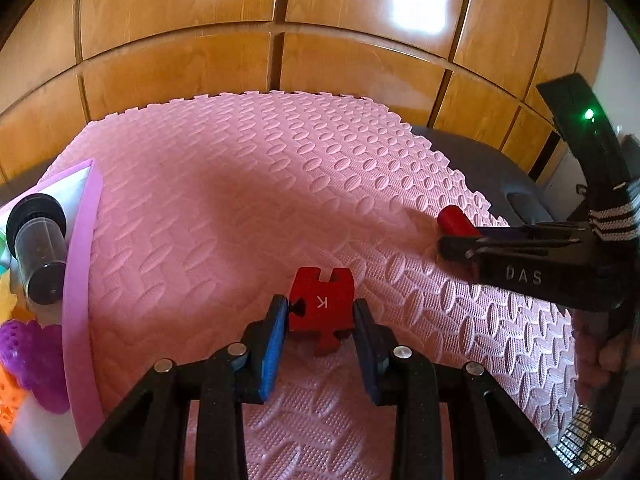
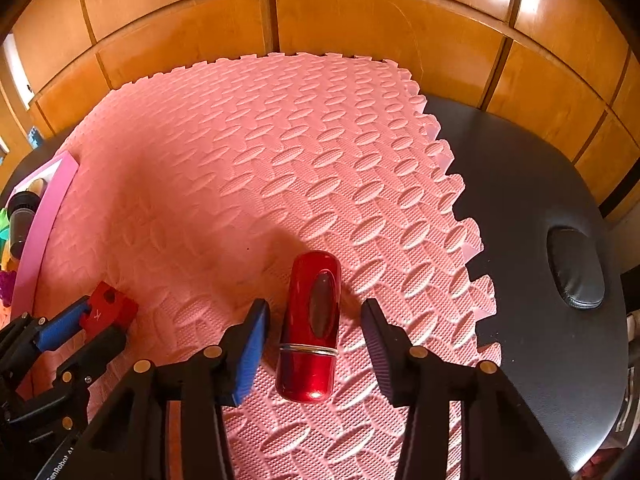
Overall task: Organize rigid objects
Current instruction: 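Grasp the red K block with the left gripper while the right gripper lifts the red cylinder, then carry the red K block into the tray and open the left gripper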
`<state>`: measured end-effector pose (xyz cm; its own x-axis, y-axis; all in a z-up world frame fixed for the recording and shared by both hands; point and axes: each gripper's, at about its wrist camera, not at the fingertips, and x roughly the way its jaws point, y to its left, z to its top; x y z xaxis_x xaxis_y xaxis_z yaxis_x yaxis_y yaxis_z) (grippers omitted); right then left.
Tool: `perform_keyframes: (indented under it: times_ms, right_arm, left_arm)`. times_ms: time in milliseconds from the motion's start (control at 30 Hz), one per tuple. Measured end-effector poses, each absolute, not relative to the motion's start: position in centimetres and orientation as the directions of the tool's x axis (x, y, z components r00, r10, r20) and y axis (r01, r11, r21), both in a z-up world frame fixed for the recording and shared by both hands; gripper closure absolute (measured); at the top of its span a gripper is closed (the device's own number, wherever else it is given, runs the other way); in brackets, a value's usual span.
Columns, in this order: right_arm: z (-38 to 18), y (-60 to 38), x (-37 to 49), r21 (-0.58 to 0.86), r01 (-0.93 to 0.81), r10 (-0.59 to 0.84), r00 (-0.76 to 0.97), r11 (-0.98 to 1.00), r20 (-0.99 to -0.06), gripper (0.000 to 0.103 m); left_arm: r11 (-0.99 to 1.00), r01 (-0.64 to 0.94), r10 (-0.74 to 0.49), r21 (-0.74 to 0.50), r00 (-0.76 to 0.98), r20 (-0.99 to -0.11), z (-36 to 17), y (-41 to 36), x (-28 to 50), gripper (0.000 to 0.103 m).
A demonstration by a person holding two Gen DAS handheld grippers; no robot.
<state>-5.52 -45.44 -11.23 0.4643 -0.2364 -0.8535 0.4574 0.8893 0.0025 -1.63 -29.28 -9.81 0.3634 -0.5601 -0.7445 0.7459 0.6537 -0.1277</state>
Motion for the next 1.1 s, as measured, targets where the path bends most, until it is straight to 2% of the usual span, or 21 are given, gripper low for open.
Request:
perform_keyframes:
  times_ms: [167,267,333,467,600,700,1100]
  right_arm:
    - [-11.2,-45.1,-5.4,-0.017,0.447,-0.249,0.466,0.894,-0.849,0.077]
    - [-11.2,-45.6,-5.5,0.023,0.46,-0.223,0.473,0.888,-0.852,0.076]
    - [-11.3,-45.4,-5.4,0.01,0.448,-0.23,0.477,0.894,-0.848,0.073]
    - [-11.3,-45.2,-5.4,-0.009,0.438,-0.243,0.481,0.899,-0.842,0.072]
    - [-11.3,-44.5,-5.2,-0.05,0.412,-0.267,0.489,0.91,-0.831,0.078]
    - [-11.2,-44.0,-5.1,-0.08,0.399,-0.287,0.492,0.913,-0.822,0.078]
    - [-11.4,-44.5,-4.9,-0.051,0.408,-0.274,0.509,0.912,-0.816,0.078]
  left_arm:
    - [0.655,0.749,-0.548,-0.103,0.376,-0.747,-9.8,-29.4,-1.8,0.071]
    - [0.656,0.747,-0.548,-0.107,0.374,-0.748,-9.8,-29.5,-1.7,0.071]
    - [0.658,0.746,-0.544,-0.103,0.377,-0.749,-9.8,-29.5,-1.7,0.071]
    - [0.664,0.741,-0.538,-0.098,0.383,-0.751,-9.7,-29.6,-1.7,0.071]
    - [0.669,0.737,-0.528,-0.097,0.38,-0.76,-9.6,-29.5,-2.0,0.071]
    - [0.671,0.735,-0.526,-0.102,0.374,-0.764,-9.5,-29.4,-2.2,0.071]
    - [0.662,0.738,-0.578,-0.128,0.395,-0.714,-5.7,-27.7,-3.1,0.071]
